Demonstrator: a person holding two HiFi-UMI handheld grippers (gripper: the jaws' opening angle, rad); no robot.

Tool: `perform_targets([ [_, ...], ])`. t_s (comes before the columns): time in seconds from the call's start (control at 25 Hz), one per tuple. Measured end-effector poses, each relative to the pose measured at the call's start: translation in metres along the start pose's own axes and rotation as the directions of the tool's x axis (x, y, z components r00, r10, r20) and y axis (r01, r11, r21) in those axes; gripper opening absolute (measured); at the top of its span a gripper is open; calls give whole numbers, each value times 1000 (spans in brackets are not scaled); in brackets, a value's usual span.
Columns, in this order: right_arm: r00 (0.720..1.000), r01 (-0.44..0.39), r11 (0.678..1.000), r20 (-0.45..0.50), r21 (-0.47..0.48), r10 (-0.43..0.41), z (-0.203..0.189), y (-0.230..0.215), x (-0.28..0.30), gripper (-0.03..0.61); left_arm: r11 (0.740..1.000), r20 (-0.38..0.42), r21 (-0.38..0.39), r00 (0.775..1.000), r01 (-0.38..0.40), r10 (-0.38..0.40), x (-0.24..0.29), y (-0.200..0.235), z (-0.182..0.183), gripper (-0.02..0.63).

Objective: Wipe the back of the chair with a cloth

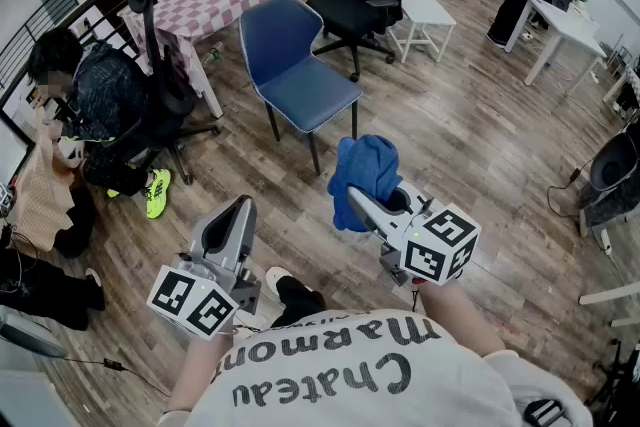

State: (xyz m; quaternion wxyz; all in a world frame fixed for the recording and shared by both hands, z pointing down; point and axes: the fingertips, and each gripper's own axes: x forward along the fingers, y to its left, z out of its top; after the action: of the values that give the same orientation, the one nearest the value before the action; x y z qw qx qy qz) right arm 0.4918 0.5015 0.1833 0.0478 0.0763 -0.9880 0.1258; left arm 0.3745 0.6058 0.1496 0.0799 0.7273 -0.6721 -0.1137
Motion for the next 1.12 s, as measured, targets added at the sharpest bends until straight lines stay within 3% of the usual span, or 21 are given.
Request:
perform_targets([
  [0.6,1000,0,1000,-17,24,1,2,-6,5,87,999,-9,-25,1000,-22,22,3,7,-1,8],
  [1.12,1000,28,999,-11,35,-28,19,-42,94,90,999,-5,-25,1000,20,-21,61,98,23,8],
])
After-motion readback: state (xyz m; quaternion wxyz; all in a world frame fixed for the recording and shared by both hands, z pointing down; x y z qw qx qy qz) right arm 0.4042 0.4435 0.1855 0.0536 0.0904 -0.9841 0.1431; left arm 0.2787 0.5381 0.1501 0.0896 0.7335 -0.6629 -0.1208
